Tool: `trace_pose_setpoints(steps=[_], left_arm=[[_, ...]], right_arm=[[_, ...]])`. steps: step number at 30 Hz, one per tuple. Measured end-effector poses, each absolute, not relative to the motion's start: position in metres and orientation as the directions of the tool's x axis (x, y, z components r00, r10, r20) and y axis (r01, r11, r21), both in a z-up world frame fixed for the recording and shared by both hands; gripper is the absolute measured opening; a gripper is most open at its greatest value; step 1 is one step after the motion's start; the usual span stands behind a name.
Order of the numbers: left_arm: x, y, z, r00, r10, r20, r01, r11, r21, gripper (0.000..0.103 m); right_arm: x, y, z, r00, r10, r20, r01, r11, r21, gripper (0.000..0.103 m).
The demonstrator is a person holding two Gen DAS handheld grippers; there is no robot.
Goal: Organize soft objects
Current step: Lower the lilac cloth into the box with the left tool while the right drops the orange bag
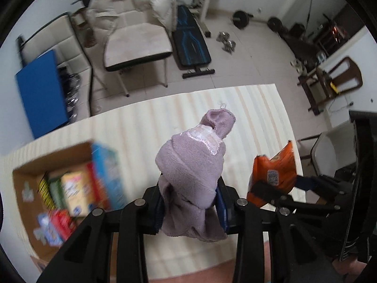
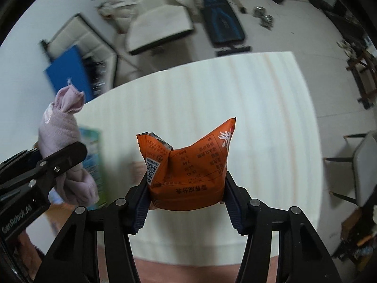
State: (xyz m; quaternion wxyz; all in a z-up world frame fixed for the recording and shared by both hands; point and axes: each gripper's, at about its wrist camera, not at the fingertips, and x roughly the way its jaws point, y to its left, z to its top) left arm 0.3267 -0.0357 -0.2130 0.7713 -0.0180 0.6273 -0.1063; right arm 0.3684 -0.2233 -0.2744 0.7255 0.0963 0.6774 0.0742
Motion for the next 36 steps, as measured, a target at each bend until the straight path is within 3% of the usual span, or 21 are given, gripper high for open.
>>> trace_pose_setpoints(steps=[5, 11, 20, 29, 34, 36], left_arm=[[0.289, 0.043, -0.199, 0.189, -0.151, -0.970, 0.070, 0.988, -0.140, 0.033], [0.271, 0.119, -0.225, 0.101, -0.066, -0.993, 0.033, 0.997, -0.063, 0.033], [0.297, 0.165, -0.291, -0.088, -0.072, -0.994, 0.034, 0.997, -0.075, 0.033], [0.296, 0.179, -0.343, -0.210, -0.104, -0.972, -0.030, 0.995, -0.100, 0.037], [0.287, 0.186, -0.348, -0.207, -0.130, -0.970, -0.037, 0.991, -0.125, 0.069], [0.284, 0.190, -0.345, -0.199, -0.139, -0.970, -0.040, 0.990, -0.133, 0.073]], right_arm=[[0.317, -0.148, -0.241, 0.068, 0.323, -0.944, -0.076, 0.945, 0.318, 0.059], [0.279, -0.047, -0.230, 0.013, 0.352, -0.936, -0.192, 0.920, 0.343, 0.059], [0.268, 0.070, -0.272, -0.078, 0.230, -0.970, -0.310, 0.919, 0.243, 0.059], [0.282, 0.089, -0.334, -0.171, 0.147, -0.974, -0.315, 0.929, 0.195, 0.062], [0.286, 0.085, -0.346, -0.189, 0.168, -0.968, -0.266, 0.940, 0.215, 0.070], [0.287, 0.085, -0.346, -0.187, 0.168, -0.968, -0.266, 0.940, 0.214, 0.078]])
